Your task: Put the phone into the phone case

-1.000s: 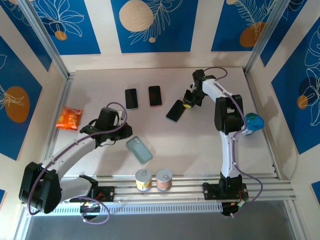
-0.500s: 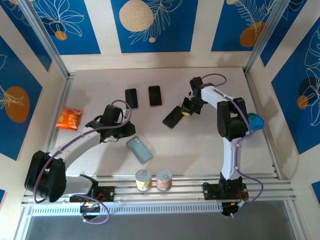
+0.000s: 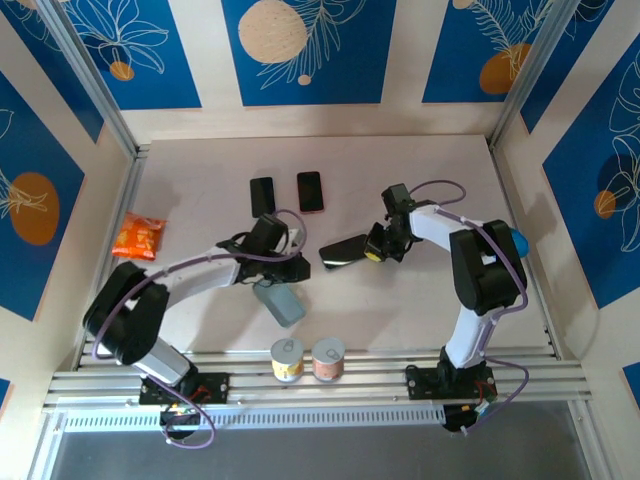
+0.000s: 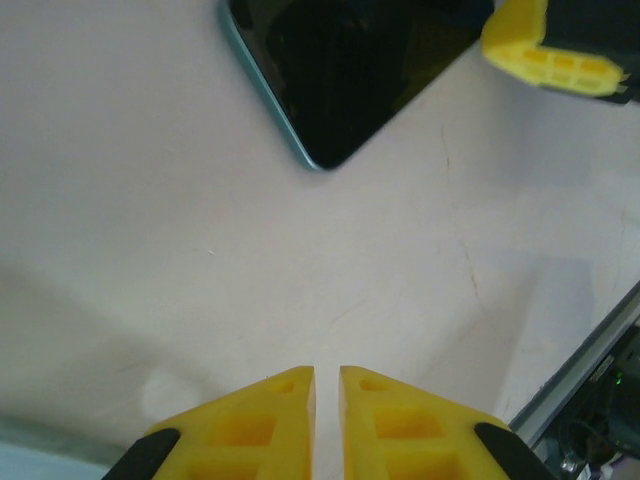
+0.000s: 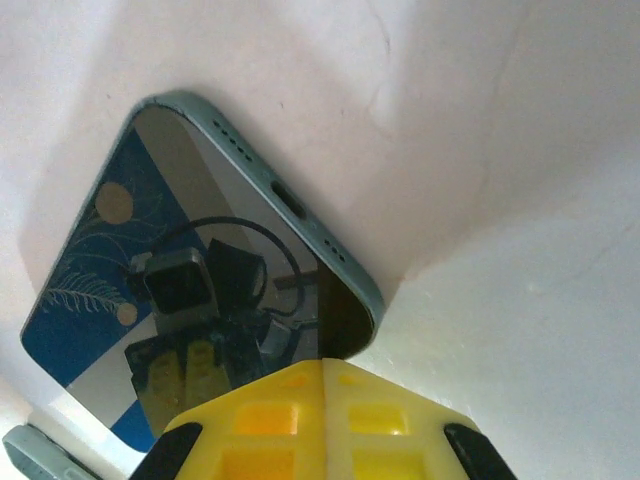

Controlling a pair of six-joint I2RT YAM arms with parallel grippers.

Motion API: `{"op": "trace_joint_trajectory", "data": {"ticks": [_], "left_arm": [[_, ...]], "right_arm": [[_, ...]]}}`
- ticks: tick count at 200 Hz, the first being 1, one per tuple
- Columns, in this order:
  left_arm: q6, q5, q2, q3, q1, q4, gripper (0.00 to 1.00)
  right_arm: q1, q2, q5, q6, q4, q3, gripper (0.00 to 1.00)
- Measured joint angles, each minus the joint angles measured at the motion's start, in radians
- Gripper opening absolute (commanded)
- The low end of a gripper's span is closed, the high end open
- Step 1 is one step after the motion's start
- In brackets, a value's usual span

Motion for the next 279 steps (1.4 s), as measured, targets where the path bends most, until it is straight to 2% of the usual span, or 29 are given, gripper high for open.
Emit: {"op": "trace_joint_trajectory", "data": {"ticks": [42, 84, 165, 246, 279], "left_arm": [[0.0, 0.016, 0.105, 0.084, -0.051, 0.006, 0.13], [0.0, 0.019, 0.171, 0.147, -0.076, 0.011, 0.13], [-0.011, 0.003, 0.306, 0.232, -0.116, -0.016, 0.1], [-0.008, -0.103, 0.393, 0.352, -0.109, -0.112, 0.06], [-0.007, -0.105, 0.401, 0.367, -0.101, -0.13, 0.05]], "right_arm": [[0.047, -0.052, -0.012, 0.04, 0.043, -0.099, 0.0], [0.066, -0.074, -0.007, 0.005, 0.034, -0.093, 0.0], [-0.082, -0.146, -0.05, -0.122, 0.006, 0.0, 0.0], [-0.057, 0.071, -0.045, -0.305, -0.064, 0.295, 0.05], [-0.041, 0.188, -0.018, -0.349, -0.097, 0.39, 0.12]]}}
